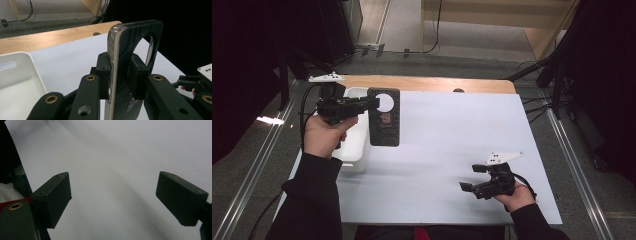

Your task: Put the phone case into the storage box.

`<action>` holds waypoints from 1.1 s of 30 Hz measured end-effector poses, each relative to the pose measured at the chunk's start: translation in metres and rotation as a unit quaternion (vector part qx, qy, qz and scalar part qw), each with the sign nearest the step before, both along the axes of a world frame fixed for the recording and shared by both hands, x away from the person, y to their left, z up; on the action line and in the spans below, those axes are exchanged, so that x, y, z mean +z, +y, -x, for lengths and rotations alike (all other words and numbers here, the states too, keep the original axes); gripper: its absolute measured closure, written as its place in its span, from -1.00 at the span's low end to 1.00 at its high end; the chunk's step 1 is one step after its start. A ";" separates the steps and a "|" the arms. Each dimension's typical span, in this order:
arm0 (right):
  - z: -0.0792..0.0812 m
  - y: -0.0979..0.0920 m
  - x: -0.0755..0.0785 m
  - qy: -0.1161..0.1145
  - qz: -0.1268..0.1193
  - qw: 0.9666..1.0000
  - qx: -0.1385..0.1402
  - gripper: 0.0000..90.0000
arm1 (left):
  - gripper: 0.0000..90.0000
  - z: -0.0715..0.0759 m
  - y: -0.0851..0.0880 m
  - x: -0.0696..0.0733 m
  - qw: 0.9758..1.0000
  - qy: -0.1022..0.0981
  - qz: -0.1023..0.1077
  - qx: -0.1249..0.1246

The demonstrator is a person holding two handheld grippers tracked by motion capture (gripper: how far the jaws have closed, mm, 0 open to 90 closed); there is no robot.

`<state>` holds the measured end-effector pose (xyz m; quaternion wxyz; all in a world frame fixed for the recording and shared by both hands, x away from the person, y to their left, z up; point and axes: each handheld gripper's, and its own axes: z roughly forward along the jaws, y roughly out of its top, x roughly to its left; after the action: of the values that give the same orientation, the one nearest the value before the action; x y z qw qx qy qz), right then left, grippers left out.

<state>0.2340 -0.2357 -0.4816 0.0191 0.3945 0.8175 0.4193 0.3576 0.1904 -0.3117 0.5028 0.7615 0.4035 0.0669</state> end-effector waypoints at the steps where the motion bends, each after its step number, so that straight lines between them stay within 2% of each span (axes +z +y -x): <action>1: 0.000 -0.001 0.000 0.001 0.002 1.000 -0.001 -0.73 | 0.62 0.000 0.001 0.001 1.000 0.000 0.001 0.001; 10: 0.003 -0.002 0.000 -0.001 0.001 1.000 -0.005 -0.73 | 0.62 -0.005 0.010 0.002 1.000 -0.005 0.002 0.009; 20: 0.003 -0.002 0.000 0.001 0.002 1.000 -0.003 -0.73 | 0.62 -0.008 0.031 0.005 1.000 -0.006 0.012 0.024; 33: 0.002 -0.001 0.000 -0.002 0.001 1.000 -0.001 -0.73 | 0.62 -0.014 0.049 0.008 0.999 -0.013 0.018 0.043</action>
<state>0.2317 -0.2363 -0.4819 0.0213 0.3942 0.8175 0.4193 0.3711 0.2391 -0.3034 0.5182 0.7336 0.4302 0.0909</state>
